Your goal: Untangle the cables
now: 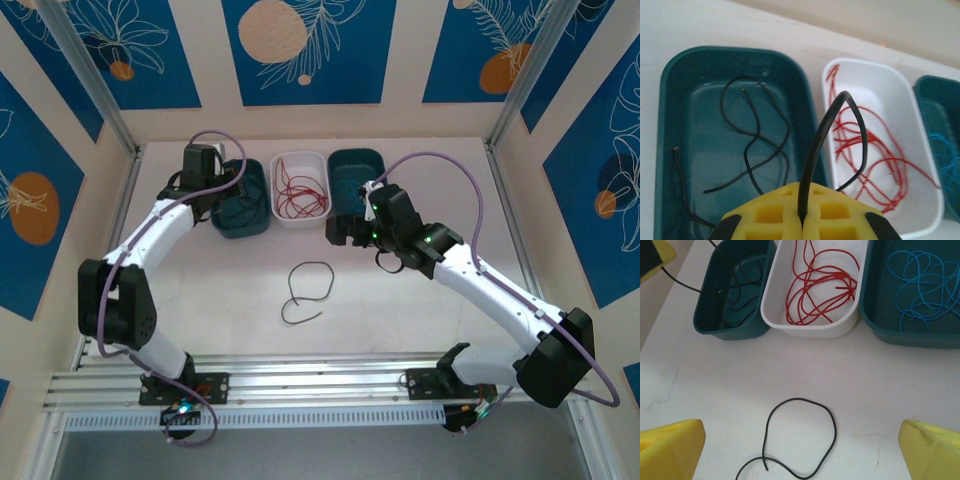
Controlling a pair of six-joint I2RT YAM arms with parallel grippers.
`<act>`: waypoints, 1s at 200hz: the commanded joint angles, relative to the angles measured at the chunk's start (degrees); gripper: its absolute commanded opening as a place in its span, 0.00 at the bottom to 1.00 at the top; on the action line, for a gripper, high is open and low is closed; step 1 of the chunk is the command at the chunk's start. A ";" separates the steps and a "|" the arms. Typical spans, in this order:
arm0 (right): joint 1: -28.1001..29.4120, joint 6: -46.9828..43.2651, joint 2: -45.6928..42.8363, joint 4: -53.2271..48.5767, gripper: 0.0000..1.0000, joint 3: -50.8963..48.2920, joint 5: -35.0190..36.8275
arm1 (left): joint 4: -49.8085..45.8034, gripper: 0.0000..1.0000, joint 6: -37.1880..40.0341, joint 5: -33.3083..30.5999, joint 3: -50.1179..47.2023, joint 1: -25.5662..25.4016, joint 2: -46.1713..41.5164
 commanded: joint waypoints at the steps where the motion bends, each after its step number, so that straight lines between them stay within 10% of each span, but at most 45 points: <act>1: -0.38 0.94 -0.93 -1.14 0.99 -0.48 1.03 | -1.97 0.00 -1.28 -3.11 1.97 0.90 3.21; 70: -0.80 1.47 -0.85 -1.65 0.99 -0.36 1.45 | -10.49 0.00 -4.31 -8.95 16.16 0.92 19.06; 200: -1.24 1.74 0.98 -0.98 0.99 -0.22 1.36 | -17.53 0.00 -6.33 -1.12 36.40 1.24 38.32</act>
